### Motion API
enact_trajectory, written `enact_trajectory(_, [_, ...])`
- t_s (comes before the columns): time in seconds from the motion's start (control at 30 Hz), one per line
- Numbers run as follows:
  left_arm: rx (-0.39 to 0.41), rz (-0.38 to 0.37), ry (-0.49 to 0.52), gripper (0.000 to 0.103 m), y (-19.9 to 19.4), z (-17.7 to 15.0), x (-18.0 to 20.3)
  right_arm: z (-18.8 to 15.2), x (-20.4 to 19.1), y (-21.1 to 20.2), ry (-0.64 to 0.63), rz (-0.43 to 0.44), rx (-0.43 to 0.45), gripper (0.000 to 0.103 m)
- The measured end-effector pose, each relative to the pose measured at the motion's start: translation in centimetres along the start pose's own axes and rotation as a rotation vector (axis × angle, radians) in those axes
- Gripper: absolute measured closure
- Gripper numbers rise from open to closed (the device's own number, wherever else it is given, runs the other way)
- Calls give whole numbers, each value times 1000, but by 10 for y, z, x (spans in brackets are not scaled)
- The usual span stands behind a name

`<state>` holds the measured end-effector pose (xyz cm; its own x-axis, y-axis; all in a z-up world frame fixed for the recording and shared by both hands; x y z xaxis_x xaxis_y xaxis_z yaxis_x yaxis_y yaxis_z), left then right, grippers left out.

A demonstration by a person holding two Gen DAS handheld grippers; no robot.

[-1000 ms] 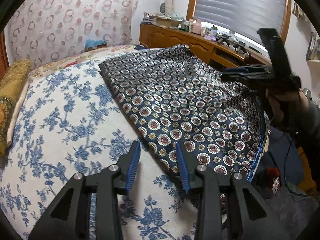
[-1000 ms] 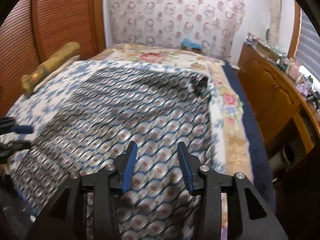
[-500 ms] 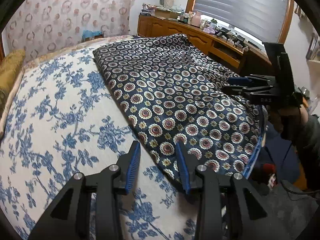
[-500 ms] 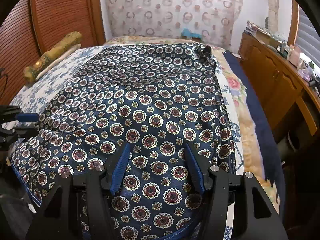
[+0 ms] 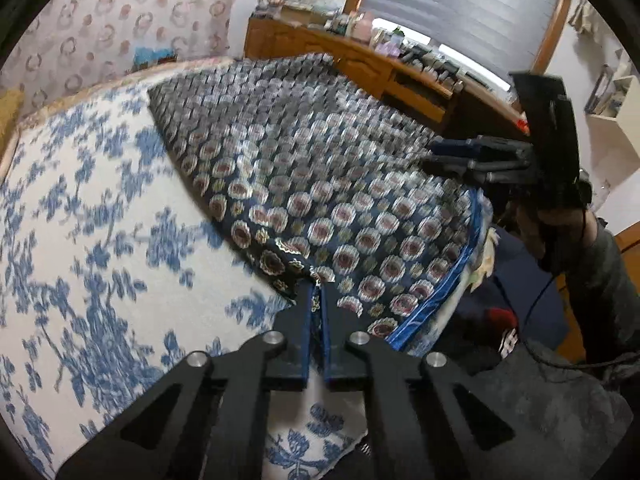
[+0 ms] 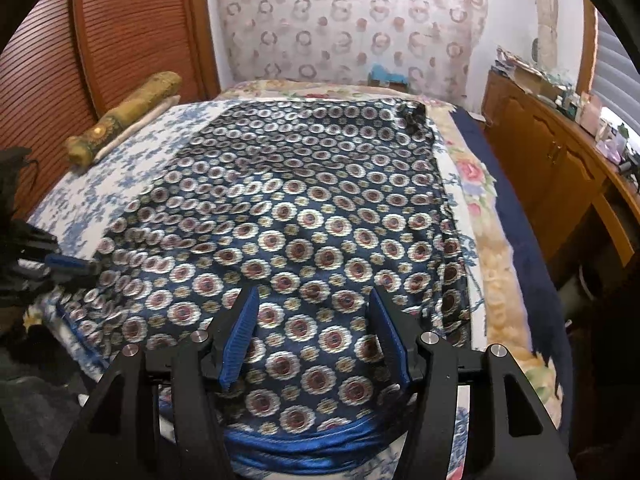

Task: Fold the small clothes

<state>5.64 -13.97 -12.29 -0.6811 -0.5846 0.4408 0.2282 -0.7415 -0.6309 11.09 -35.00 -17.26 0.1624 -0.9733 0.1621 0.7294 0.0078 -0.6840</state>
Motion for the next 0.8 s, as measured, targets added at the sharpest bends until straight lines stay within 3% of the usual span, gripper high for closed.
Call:
enact_trajectory(0.2, [113,-3,68,103,-21,49,19,5,-16,-21,-7,53,30,38])
enact_trajectory(0.4, [152,21,90,103,-13,99,9,13,-31,-47,-37,88,71,35])
enact_trajectory(0.8, [140,67,25,103,14,109,-29,1,-46,-47,-93,119,40,33])
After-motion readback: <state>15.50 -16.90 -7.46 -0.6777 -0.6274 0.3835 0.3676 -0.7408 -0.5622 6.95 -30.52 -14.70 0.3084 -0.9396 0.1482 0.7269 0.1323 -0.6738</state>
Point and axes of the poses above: each gripper's, at about its wrist camera, not at the fingertips, and y roughly the way its jaws point, x to its right, z to its top, the point moved 6 cm from there along y, roughly the way its jaws point, and after that the axes turned 15 degrees about -z, right-handed, at the moved point
